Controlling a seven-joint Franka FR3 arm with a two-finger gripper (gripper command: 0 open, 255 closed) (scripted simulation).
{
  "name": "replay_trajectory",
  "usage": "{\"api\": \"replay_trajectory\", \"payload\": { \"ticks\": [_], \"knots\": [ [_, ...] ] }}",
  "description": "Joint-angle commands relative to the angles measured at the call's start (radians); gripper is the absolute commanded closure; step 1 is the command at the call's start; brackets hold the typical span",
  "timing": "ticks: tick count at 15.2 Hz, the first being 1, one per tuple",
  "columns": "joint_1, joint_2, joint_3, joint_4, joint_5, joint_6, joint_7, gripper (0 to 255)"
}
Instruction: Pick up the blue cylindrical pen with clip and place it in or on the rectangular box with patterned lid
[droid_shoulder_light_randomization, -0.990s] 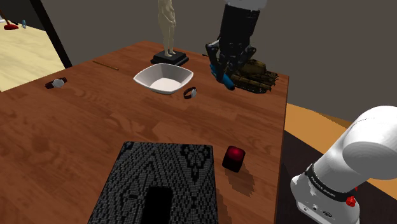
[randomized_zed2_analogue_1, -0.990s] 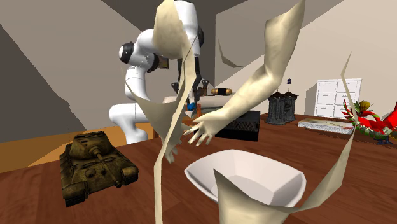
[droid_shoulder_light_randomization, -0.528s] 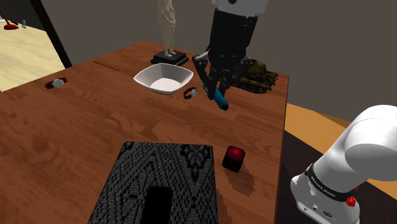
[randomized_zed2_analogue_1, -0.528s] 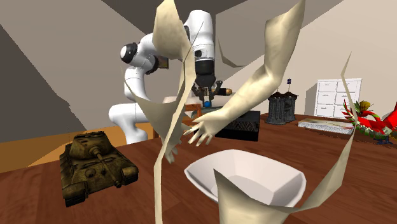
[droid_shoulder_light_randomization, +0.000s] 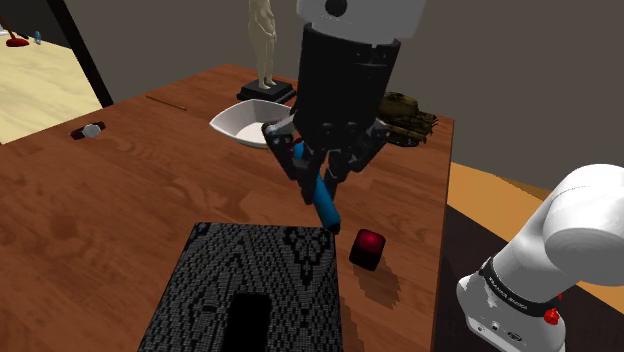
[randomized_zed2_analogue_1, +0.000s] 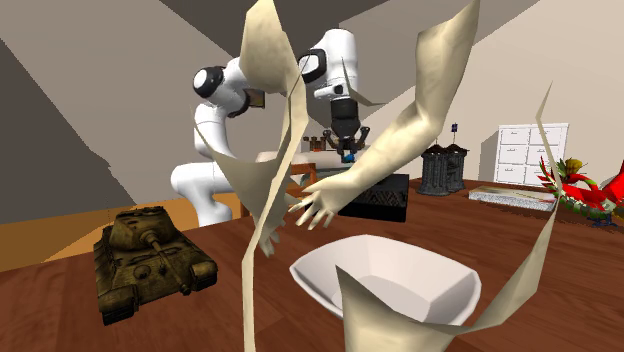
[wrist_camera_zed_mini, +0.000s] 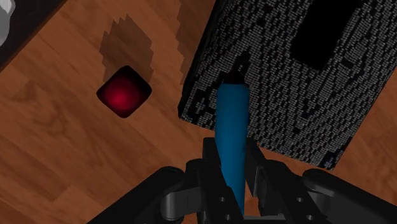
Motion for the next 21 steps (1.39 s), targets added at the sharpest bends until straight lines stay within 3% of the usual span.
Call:
{"api": "replay_trajectory", "payload": {
  "ticks": [1, 9, 12, 15, 21],
  "knots": [
    [0.003, 0.018, 0.049, 0.029, 0.006, 0.004, 0.055, 255],
    [-0.047, 0.160, 0.300, 0.203, -0.040, 0.027, 0.294, 255],
    [-0.105, 0.249, 0.445, 0.286, -0.102, 0.037, 0.406, 255],
    [-0.200, 0.360, 0.634, 0.362, -0.201, 0.046, 0.525, 255],
    [-0.197, 0.352, 0.640, 0.281, -0.189, 0.126, 0.517, 255]
  ]
}}
